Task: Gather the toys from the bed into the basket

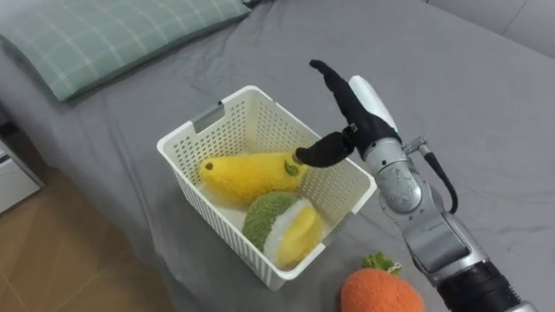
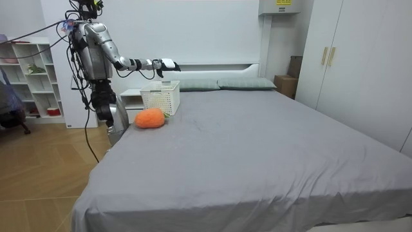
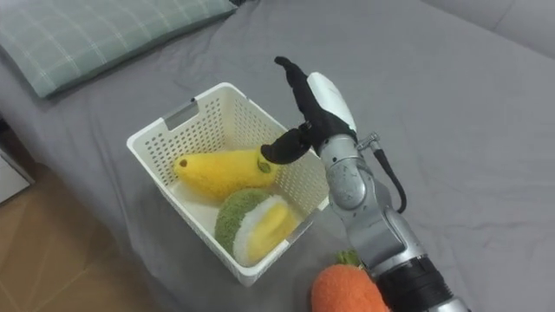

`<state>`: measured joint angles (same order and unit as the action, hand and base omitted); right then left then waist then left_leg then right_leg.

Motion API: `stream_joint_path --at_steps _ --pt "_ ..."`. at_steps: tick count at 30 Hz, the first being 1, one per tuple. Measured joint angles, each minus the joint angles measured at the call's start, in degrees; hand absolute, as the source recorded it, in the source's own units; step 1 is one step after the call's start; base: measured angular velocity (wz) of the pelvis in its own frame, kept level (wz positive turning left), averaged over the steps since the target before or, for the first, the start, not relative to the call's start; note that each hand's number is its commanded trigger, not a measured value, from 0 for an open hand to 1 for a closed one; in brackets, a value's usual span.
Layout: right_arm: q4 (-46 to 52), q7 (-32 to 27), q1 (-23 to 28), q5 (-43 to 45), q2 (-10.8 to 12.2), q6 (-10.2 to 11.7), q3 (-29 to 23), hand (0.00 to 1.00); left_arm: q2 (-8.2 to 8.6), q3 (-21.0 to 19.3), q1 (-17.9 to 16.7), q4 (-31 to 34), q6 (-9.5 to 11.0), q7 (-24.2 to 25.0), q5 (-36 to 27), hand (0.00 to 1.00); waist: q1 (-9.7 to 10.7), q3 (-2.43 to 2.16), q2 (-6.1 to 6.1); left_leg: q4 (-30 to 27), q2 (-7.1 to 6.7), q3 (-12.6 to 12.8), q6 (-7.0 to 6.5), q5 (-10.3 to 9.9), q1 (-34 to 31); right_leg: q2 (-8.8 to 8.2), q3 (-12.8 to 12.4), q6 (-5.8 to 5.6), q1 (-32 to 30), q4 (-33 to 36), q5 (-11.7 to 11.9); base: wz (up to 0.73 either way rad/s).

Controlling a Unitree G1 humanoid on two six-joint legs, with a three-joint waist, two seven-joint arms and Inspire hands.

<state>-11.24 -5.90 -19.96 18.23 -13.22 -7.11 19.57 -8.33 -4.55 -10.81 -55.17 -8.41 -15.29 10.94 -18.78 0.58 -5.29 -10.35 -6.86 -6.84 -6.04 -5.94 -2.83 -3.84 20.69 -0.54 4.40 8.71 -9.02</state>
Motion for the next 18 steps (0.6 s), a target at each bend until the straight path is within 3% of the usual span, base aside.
stream_joint_path --at_steps 3,6,8,11,14,18 --pt "0.01 -1.03 0.66 -0.60 0.02 0.26 -1.38 0.00 0.03 -0.10 -0.07 -1.29 -0.01 -0.88 -0.06 0.00 1.50 0.28 0.53 -0.03 0.01 0.09 -0.19 -0.17 1.18 -0.01 0.03 -0.08 1.26 -0.08 0.02 0.00" --pt "0.25 -1.41 3.16 -1.00 0.01 0.95 -3.85 0.00 0.10 -0.26 -0.81 -1.76 -0.06 -0.87 0.01 0.00 2.98 0.27 0.65 -0.36 0.01 0.28 -0.32 -0.68 1.06 -0.04 -0.04 -0.16 1.40 0.01 0.01 0.00" --pt "1.79 -1.68 6.00 -0.95 -0.05 1.10 -5.92 0.00 0.20 -0.33 -1.26 -1.77 -0.06 -0.87 0.01 0.00 3.68 -0.02 0.53 -0.70 -0.01 0.36 -0.37 -0.79 0.36 -0.05 -0.21 -0.23 0.82 0.12 0.04 -0.05" --pt "2.68 -1.70 9.70 -1.97 -0.15 1.49 -7.62 0.00 0.24 -0.88 -1.84 -2.38 0.08 -0.87 -0.08 0.00 5.11 -0.10 0.77 -0.53 0.08 1.08 -0.41 -0.78 0.52 -0.05 -1.17 -0.24 0.59 0.20 0.06 -0.12" --pt "2.62 -1.56 12.74 -3.54 -0.21 1.55 -9.47 0.00 0.45 -1.83 -2.34 -2.65 0.12 -0.86 -0.14 0.00 7.10 -0.65 1.23 -0.46 0.24 1.96 -0.48 -0.78 0.93 0.00 -2.19 -0.29 0.67 0.19 0.08 -0.16" --pt "2.64 -1.68 13.86 -6.71 -0.41 1.55 -12.34 0.00 0.62 -3.06 -3.14 -3.48 0.23 -0.80 -0.13 0.00 9.36 -0.66 2.43 0.09 0.65 3.68 -0.61 -0.91 1.66 0.07 -3.80 -0.31 0.51 0.40 0.08 -0.24"
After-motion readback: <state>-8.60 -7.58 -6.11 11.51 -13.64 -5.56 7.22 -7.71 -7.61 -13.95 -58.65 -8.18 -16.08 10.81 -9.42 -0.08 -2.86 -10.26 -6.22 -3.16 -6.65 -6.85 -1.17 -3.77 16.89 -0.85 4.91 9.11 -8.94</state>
